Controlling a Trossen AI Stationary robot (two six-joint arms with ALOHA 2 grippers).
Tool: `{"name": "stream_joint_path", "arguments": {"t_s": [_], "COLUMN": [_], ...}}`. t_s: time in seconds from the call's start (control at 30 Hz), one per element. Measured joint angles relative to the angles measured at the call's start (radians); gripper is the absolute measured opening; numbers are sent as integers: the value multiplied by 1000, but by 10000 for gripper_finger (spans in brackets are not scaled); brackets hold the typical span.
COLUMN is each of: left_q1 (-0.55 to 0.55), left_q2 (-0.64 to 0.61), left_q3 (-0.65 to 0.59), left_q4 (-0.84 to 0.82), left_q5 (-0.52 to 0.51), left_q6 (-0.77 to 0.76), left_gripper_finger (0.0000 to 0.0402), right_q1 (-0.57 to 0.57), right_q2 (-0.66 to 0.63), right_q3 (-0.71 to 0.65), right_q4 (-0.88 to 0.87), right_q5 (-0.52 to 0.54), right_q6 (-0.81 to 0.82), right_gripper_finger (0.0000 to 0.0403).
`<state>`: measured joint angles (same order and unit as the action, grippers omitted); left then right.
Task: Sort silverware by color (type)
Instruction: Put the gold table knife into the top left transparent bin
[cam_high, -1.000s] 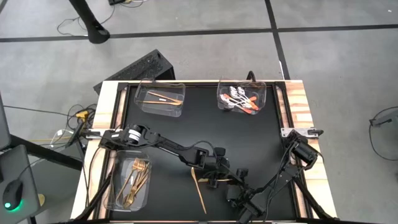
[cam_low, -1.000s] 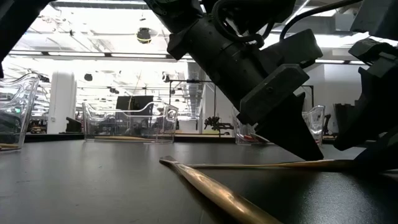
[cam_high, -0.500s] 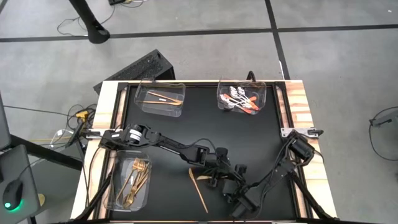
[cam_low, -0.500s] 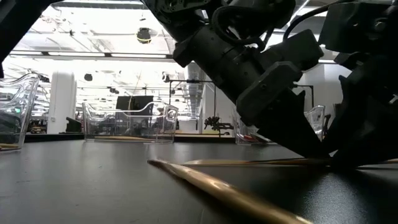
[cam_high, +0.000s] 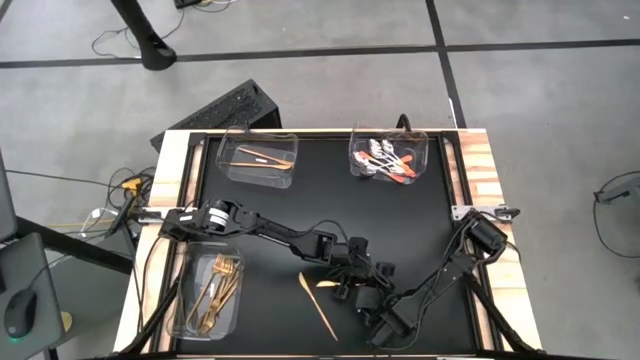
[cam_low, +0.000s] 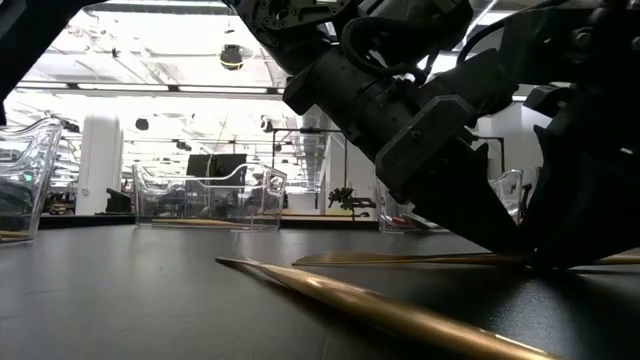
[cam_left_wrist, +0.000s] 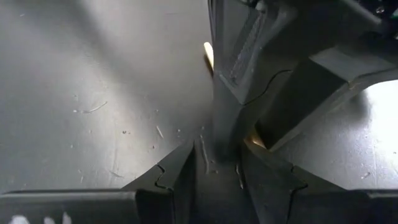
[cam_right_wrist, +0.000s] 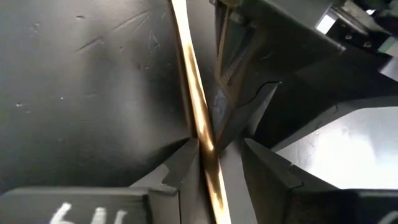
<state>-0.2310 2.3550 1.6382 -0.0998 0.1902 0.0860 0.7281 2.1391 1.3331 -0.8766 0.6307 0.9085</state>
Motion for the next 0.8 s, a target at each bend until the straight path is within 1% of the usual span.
{"name": "stream_joint_path", "arguments": {"t_s": [0.33, 0.5, 0.63, 0.7, 0.8], "left_q1": [0, 0, 5, 5, -2], "left_q2": [0, 0, -5, -20, -69], "left_q3": [0, 0, 0, 2, -3], "left_q4": [3, -1, -12, -47, -173], "left_q5": [-2, -49, -57, -88, -164], "left_q6": [-2, -20, -38, -41, -54], "left_gripper_finger": [123, 123, 123, 123, 123], "right_q1": [-5, -11, -17, -18, -25], "right_q2": [-10, -14, -32, -46, -62], "right_q3": [3, 5, 4, 1, -2], "right_q4": [26, 43, 50, 53, 60], "right_q5": [-159, -224, -261, -272, -292], "right_q6": [2, 3, 0, -4, -32], "right_gripper_finger": [109, 92, 86, 85, 85]}}
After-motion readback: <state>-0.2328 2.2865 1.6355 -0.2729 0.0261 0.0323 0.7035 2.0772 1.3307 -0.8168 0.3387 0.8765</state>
